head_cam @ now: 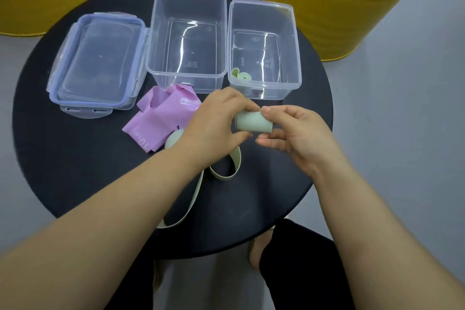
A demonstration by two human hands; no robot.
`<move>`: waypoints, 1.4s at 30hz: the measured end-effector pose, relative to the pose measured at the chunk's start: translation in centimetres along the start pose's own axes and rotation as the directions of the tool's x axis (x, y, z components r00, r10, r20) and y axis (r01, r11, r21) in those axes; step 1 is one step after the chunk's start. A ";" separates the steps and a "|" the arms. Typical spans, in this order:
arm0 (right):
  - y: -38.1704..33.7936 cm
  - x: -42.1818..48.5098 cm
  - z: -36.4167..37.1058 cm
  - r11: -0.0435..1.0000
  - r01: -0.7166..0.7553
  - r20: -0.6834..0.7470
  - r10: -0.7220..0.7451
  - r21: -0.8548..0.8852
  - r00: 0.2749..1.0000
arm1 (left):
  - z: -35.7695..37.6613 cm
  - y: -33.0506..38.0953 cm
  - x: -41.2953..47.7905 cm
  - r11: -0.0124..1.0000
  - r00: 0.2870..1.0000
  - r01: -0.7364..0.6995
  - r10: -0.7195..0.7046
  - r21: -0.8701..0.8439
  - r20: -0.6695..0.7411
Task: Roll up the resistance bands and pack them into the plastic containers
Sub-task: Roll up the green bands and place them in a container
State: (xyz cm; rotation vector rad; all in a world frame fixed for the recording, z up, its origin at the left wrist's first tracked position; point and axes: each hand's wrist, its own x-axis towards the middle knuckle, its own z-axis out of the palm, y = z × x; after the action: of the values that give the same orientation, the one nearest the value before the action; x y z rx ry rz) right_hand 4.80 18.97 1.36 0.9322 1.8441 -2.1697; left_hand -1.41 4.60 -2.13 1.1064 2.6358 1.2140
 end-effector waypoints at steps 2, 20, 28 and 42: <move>0.1 0.1 -0.1 1.000 0.013 -0.005 -0.013 0.007 1.000 | -0.5 0.3 0.0 0.981 0.992 0.114 -0.105 -0.157 0.063; -0.2 0.9 0.1 0.971 0.228 -0.023 -0.230 -0.069 0.973 | -1.5 0.4 1.5 0.271 0.760 0.565 -0.538 -0.780 0.364; -3.8 3.7 -1.6 0.922 0.313 -0.045 -0.331 -0.227 0.943 | -1.0 0.5 4.6 0.564 0.823 0.517 -0.535 -0.644 0.192; -6.5 13.7 -1.3 0.377 0.169 0.066 -0.271 -0.911 0.960 | 2.3 -6.5 8.1 0.939 0.989 -0.122 0.142 0.320 -0.038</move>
State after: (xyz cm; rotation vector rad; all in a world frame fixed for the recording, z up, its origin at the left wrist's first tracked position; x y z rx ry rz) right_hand -8.79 25.52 -0.57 0.5023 2.7863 -0.7681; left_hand -10.60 8.23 -6.15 1.3303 2.9204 0.8697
